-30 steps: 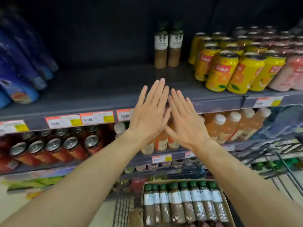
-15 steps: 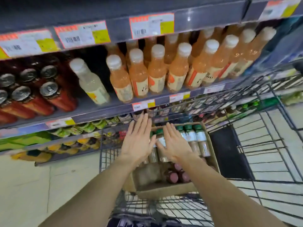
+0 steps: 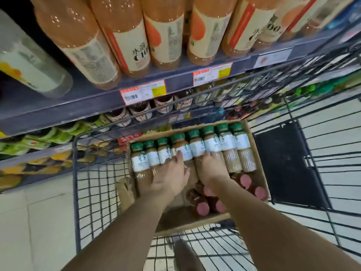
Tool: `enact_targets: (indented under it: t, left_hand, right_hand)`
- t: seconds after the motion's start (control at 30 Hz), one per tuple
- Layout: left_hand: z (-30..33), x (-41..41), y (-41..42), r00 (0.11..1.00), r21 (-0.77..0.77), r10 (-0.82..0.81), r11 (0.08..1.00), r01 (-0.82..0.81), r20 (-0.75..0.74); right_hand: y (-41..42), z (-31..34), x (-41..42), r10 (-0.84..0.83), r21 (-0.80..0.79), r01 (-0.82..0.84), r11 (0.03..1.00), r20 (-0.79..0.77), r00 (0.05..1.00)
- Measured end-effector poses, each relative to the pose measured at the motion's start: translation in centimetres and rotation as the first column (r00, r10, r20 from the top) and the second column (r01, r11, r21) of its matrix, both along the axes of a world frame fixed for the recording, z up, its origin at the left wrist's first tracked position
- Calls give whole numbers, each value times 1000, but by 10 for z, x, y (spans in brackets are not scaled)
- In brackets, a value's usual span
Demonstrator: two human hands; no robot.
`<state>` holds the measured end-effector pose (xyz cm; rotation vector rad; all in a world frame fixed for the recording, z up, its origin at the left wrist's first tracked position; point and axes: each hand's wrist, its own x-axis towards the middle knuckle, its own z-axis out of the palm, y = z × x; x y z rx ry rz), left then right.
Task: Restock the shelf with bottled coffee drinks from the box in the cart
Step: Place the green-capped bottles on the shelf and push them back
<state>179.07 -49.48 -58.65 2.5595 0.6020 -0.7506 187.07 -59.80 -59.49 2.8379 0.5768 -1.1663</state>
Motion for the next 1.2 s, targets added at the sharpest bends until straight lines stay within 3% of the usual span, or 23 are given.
enact_targets:
  t: [0.13, 0.3, 0.47, 0.63, 0.8, 0.93, 1.2]
  left_hand:
    - [-29, 16, -6, 937, -174, 348, 921, -350, -41]
    - [-50, 18, -4, 821, -294, 562, 772, -564, -101]
    - [-63, 18, -1, 759, -381, 637, 674, -633, -135]
    - [-73, 17, 4, 656, -428, 732, 541, -724, -183]
    - [-68, 14, 10, 665, -433, 730, 555, -711, -156]
    - [-63, 7, 11, 608, -436, 766, 483, -759, -210]
    - [-7, -17, 27, 630, -444, 772, 539, -716, -80]
  right_hand:
    - [7, -21, 7, -93, 60, 89, 994, 75, 993]
    - [9, -37, 9, -159, 103, 148, 984, 108, 981]
    - [17, -40, 5, -237, 128, 219, 967, 145, 961]
    - [18, -42, -12, -349, 224, 327, 918, 68, 935]
    - [20, -49, -1, -340, 176, 340, 924, -30, 940]
    - [25, -47, 4, -263, 103, 268, 958, -63, 963]
    - [27, 4, -24, -324, 334, 325, 885, -59, 944]
